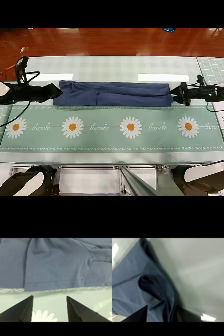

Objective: Fold the shirts.

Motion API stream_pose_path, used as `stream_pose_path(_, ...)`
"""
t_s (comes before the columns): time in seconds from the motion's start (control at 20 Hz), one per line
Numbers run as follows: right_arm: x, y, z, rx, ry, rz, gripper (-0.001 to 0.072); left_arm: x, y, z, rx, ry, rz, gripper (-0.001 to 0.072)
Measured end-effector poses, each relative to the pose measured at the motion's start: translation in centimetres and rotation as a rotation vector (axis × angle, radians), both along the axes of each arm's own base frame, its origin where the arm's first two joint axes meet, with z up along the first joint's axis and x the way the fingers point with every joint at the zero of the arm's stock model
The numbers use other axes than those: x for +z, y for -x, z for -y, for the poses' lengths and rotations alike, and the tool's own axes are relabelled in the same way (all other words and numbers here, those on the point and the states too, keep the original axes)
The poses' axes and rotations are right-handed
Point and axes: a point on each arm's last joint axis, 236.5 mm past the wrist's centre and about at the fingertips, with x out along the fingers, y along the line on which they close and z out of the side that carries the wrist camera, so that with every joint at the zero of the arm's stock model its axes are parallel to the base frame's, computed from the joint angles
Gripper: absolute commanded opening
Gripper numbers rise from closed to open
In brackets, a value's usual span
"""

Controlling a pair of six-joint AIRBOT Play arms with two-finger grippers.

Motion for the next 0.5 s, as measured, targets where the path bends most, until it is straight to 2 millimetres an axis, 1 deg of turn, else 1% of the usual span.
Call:
stream_pose_path(0.1,-0.3,-0.6,-1.8,0.025,-0.018,0.0,0.0404,0.1,0.0,0.3,-0.003,0.007,0.004,0.0506)
stream_pose_path(0.15,-0.5,-0.8,-2.6,0.039,-0.018,0.001,0.0285,0.1,0.0,0.4,-0.001,0.013,0.007,0.0506)
stream_pose_path(0.2,-0.8,-1.1,-3.2,0.048,-0.005,0.007,0.0082,0.2,0.0,0.5,-0.001,0.02,0.007,0.0506)
stream_pose_path(0.25,-1.0,-1.2,-3.8,0.061,0.001,0.007,0.0027,0.3,-0.1,0.7,0.0,0.028,0.009,0.0505)
stream_pose_path(0.35,-0.6,-1.5,-4.7,0.101,0.02,0.036,0.0027,0.4,-0.1,0.8,-0.001,0.033,0.011,0.0496)
stream_pose_path(0.4,0.1,-1.3,-5.0,0.127,0.027,0.049,0.0027,0.4,-0.1,0.9,0.0,0.037,0.011,0.03)
stream_pose_path(0.45,1.2,-1.2,-5.2,0.152,0.034,0.071,0.0027,0.4,-0.1,0.9,0.0,0.04,0.012,0.0043)
stream_pose_path(0.5,2.6,-1.0,-5.3,0.178,0.05,0.096,0.0027,0.4,0.0,1.1,-0.007,0.043,0.01,0.0026)
